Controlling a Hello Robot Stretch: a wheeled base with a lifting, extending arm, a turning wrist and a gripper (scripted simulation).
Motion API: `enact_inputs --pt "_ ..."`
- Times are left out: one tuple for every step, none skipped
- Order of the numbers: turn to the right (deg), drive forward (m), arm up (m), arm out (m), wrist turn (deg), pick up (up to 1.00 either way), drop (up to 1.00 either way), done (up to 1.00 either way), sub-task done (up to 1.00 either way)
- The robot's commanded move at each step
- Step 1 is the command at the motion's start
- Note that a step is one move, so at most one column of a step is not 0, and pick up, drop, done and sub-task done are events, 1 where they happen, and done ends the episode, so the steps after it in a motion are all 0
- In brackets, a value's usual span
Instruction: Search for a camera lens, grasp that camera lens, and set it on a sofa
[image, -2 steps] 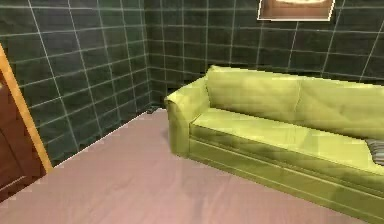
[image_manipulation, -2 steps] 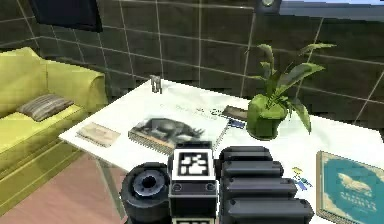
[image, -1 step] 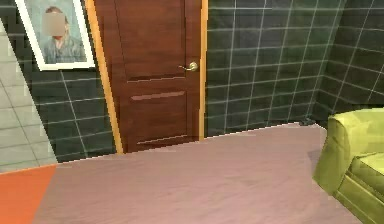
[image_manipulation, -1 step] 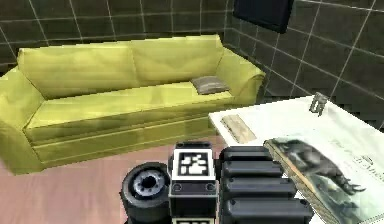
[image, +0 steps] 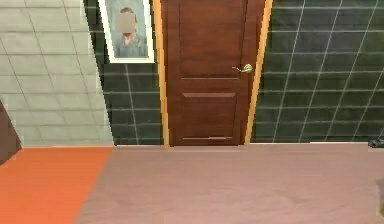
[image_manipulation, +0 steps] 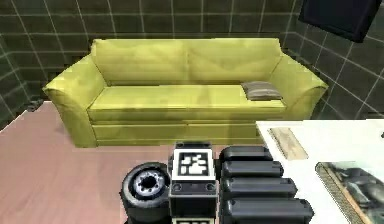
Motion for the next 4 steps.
enact_inputs --pt "0.0 0.05 0.0 0.0 0.0 0.0 0.0 0.0 0.0" --pt "45.0 0.0 0.0 0.0 0.0 0.0 0.0 0.0 0.0" --pt "42.0 0.0 0.0 0.0 0.0 0.0 0.0 0.0 0.0" --pt "0.0 0.95 0.0 0.0 0.0 0.0 0.0 0.0 0.0"
